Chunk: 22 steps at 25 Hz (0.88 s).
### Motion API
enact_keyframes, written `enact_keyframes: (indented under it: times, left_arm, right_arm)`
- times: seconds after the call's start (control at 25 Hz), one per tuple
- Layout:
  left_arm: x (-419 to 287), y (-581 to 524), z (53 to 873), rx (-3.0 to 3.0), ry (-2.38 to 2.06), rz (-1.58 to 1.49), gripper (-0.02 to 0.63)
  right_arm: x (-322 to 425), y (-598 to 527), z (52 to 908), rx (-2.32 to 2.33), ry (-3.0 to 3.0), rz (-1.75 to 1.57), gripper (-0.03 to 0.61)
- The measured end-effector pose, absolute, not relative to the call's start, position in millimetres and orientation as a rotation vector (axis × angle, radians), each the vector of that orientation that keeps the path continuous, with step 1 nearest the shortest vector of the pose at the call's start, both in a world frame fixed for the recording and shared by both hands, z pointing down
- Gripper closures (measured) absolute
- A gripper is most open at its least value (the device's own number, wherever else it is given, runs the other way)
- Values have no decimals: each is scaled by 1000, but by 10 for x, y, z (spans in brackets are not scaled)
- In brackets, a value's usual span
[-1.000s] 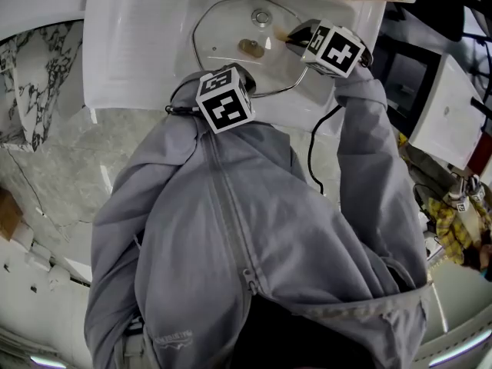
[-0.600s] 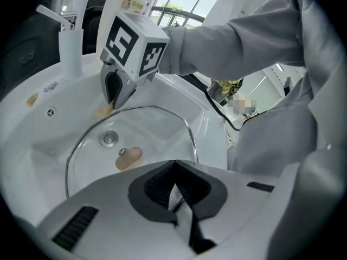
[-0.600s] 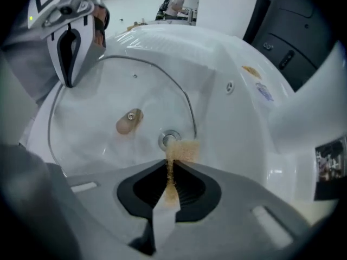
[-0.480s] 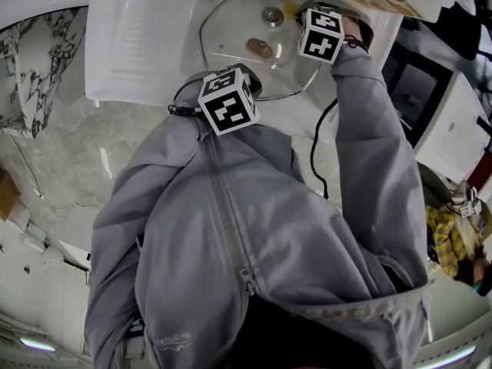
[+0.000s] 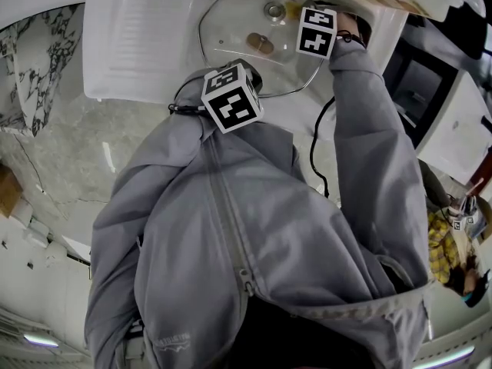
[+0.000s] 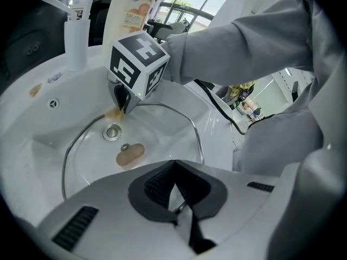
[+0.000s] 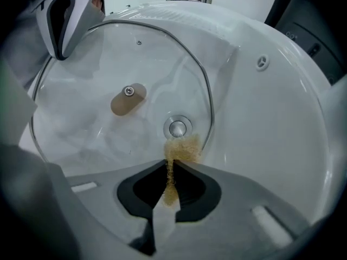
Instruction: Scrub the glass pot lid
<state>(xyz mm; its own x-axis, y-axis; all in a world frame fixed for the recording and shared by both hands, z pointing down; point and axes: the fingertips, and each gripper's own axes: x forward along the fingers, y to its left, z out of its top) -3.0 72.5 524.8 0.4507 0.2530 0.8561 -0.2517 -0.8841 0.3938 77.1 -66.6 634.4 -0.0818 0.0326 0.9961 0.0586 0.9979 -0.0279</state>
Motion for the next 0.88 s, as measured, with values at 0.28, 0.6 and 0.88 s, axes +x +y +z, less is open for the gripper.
enact_keyframes:
  times: [0.28,0.6,0.88]
  left_arm:
    - [-21,704,5265,2226,-25,1448,607]
    - [-12,688,5265,2240,-46,1483,607]
    - [4,676,5255,2239,-63,1495,607]
  right_arm:
    - [830,-562,6295,-79,-1624,19,549]
    - [915,-206,6161,-107,-1589,115,549]
    - [941,156,5960,-126,-1601,198,549]
